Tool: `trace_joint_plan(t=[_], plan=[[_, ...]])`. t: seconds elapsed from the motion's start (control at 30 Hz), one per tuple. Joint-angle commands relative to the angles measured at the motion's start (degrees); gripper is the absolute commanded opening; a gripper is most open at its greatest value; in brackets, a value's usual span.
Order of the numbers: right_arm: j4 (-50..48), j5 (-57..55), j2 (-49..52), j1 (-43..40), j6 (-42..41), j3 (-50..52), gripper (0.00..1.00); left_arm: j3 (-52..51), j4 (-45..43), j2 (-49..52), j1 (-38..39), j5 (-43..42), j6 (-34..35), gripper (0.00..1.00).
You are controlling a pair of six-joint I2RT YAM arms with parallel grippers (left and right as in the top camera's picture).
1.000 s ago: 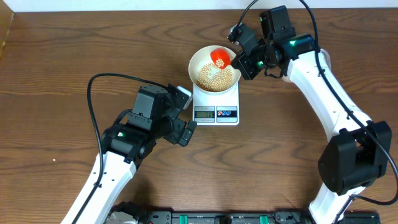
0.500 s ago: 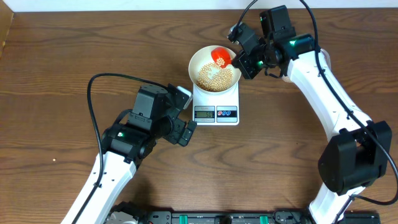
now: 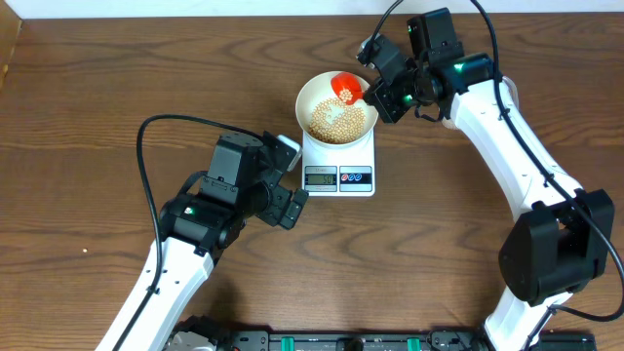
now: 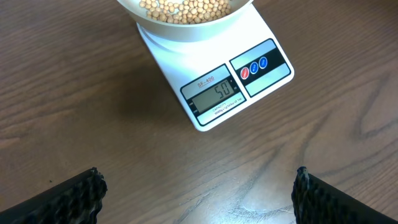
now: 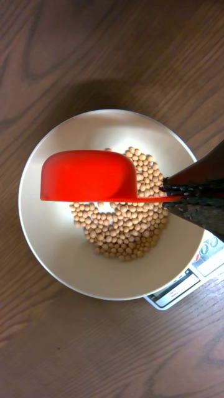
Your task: Scoop item into bowl and weigh 50g on scale
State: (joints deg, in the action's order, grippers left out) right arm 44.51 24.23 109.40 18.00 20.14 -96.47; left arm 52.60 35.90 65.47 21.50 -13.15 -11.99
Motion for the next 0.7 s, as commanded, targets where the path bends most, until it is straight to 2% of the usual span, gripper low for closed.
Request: trace_joint_plan(t=[0.0, 0.43, 0.67], plan=[[-0.11, -0.52, -1.2, 0.85, 0.76, -0.94, 0.01, -0.35, 0.07, 0.13, 0.07, 0.76, 0.26, 0.98], [0.07, -2.21, -1.2, 0.85, 1.36, -0.94, 0.01, -0.35, 0.07, 0.13, 0.07, 0.76, 0.26, 0.98], [-0.04, 0.52, -1.2, 0.72, 1.01, -0.94, 0.01, -0.35, 0.07, 0.13, 0.07, 0.76, 0.26, 0.98]])
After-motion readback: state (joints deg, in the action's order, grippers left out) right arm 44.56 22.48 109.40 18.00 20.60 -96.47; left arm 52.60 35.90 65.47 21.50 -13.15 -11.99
